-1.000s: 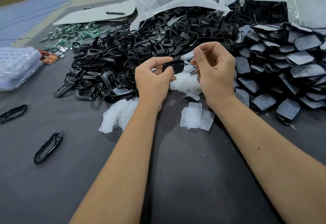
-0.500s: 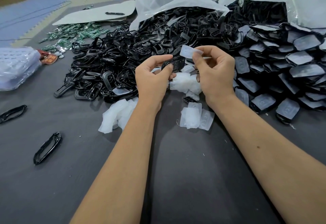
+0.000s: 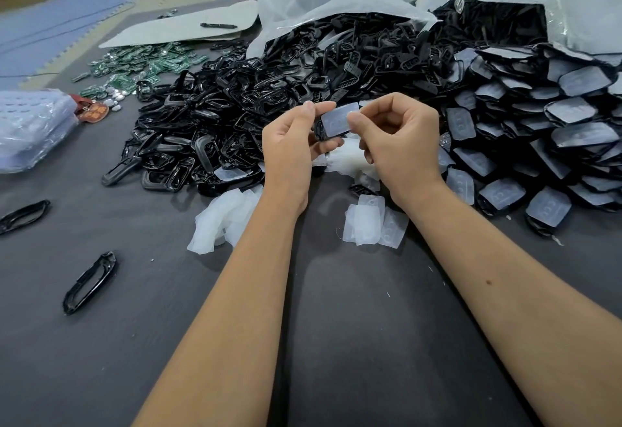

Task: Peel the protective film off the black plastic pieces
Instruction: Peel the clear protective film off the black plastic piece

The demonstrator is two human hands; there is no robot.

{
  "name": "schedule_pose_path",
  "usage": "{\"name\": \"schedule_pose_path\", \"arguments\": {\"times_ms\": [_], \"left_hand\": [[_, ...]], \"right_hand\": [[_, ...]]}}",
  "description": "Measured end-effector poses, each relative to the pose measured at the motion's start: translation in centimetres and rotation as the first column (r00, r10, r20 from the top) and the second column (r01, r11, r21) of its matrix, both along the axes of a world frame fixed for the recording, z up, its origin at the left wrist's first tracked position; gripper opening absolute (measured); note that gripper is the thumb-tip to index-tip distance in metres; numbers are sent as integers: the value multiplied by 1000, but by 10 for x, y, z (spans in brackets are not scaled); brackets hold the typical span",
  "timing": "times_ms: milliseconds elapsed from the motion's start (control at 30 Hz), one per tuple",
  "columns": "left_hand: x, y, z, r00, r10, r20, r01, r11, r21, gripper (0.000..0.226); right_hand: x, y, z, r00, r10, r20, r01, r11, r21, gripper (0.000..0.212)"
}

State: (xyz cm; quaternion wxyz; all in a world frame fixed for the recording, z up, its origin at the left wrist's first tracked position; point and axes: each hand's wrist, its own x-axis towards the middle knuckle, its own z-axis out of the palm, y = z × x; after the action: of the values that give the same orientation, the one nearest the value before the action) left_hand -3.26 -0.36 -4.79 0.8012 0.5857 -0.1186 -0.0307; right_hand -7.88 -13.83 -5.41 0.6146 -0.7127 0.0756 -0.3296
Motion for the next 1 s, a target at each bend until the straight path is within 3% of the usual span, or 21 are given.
{"name": "schedule_pose_path", "arguments": {"times_ms": [467, 1000], "left_hand": [[0, -1, -1, 1000, 6, 25, -6, 1000, 5, 32], [0, 0, -6, 986, 53, 155, -82, 980, 184, 24]], "right_hand": [[-1, 1, 0, 998, -37, -51, 34, 997, -66, 12], [-2, 2, 1, 995, -76, -64, 71, 994, -82, 14]]}}
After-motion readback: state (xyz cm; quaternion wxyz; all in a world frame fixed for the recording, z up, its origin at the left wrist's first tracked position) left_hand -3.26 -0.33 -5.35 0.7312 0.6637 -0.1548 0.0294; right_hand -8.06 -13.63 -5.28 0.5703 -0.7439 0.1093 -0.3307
